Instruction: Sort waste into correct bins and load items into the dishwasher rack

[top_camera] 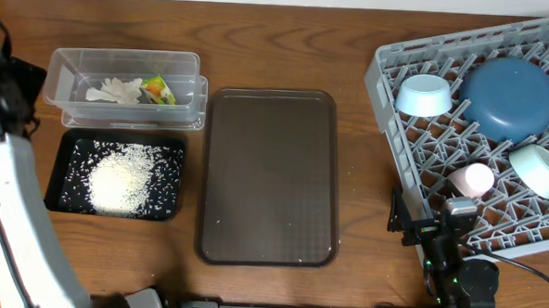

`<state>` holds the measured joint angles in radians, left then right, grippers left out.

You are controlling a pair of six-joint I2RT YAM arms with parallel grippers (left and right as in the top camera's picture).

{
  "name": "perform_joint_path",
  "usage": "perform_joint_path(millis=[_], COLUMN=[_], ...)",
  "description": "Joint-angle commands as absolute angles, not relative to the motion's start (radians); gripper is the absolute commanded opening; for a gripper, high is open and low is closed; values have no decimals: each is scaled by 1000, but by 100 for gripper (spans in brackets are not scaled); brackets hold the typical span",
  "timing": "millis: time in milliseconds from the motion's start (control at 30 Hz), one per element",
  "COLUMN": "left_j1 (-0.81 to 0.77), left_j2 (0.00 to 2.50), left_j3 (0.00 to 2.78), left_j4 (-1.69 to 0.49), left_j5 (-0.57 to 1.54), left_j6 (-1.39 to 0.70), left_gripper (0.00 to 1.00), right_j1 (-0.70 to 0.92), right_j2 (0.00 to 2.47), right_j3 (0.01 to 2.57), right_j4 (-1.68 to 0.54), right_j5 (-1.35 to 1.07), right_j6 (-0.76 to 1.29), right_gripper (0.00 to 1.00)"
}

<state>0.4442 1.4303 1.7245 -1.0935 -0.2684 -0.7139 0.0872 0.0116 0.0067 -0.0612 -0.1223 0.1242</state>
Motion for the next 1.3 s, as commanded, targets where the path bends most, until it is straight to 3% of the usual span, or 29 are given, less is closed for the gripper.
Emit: perform_joint_path(millis=[0, 533, 867, 1100, 1267], left_j1=[442, 185, 154, 77, 41], left_j2=[1315, 1041, 946, 788, 631], left_j3=[1725, 1709, 1596, 1256, 986], left_j4=[-1095, -1123, -1334, -1111, -787], left_j5=[-282, -282, -255, -227, -30], left_j6=[-716, -701, -709, -702, -536], left_gripper=[95, 95, 95, 95, 95], right_j1=[76, 76, 76, 76, 76], right_j2=[5, 5, 5, 5, 5], right_j3=[6, 6, 6, 6, 6], right_j4=[-67, -67, -67, -67, -67], right_j5=[-112, -112, -112, -112, -112], right_j6=[111, 111, 111, 111, 111], right_gripper=[99, 99, 99, 99, 99])
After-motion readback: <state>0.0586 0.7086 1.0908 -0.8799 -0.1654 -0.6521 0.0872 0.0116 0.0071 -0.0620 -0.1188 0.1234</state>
